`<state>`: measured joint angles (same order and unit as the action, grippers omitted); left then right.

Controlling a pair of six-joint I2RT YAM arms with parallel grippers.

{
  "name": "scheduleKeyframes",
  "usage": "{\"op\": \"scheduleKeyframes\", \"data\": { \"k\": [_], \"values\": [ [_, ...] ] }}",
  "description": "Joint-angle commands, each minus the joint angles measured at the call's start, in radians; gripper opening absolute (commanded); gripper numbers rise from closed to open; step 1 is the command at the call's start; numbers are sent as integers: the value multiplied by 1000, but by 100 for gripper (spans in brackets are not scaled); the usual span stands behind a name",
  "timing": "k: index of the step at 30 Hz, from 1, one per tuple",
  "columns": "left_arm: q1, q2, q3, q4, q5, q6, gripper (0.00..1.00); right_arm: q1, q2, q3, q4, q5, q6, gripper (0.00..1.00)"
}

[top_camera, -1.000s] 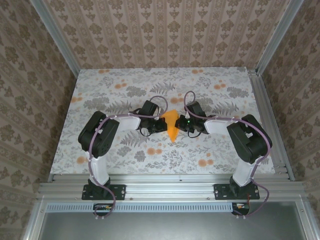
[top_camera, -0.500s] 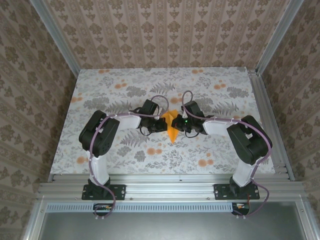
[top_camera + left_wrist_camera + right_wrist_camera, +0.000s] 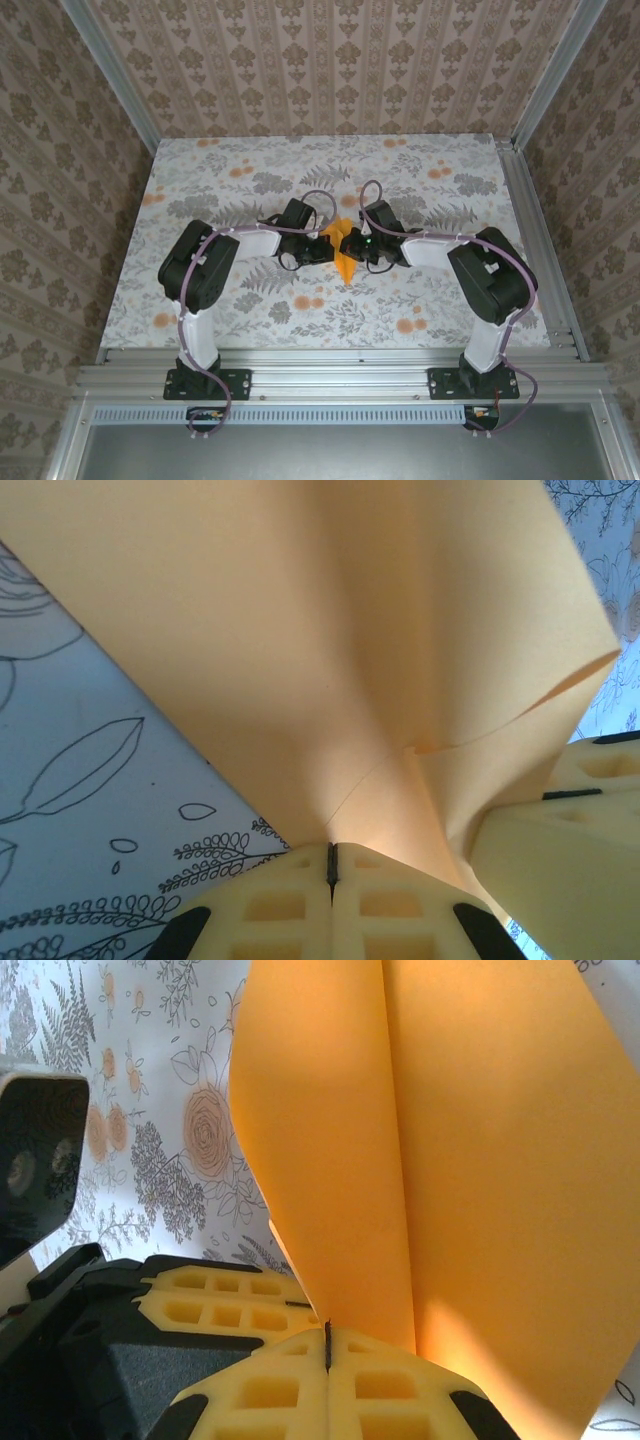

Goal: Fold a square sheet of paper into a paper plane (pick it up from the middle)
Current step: Fourth fold the wing at the center of the table.

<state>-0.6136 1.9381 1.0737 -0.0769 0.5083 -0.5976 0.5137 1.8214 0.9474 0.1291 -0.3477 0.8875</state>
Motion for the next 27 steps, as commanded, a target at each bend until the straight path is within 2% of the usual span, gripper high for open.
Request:
{"op": "scheduleKeyframes", "data": {
  "k": [1,20,27],
  "values": [
    [6,55,-25,-13,-40,28,0,11,27,30,-30,21,7,5],
    [18,47,-62,47,-1,19,0,20,85,61,-43,31,-12,9],
    [20,39,-75,79,20,12,0,20,99,62,-34,26,-10,13]
  ]
}}
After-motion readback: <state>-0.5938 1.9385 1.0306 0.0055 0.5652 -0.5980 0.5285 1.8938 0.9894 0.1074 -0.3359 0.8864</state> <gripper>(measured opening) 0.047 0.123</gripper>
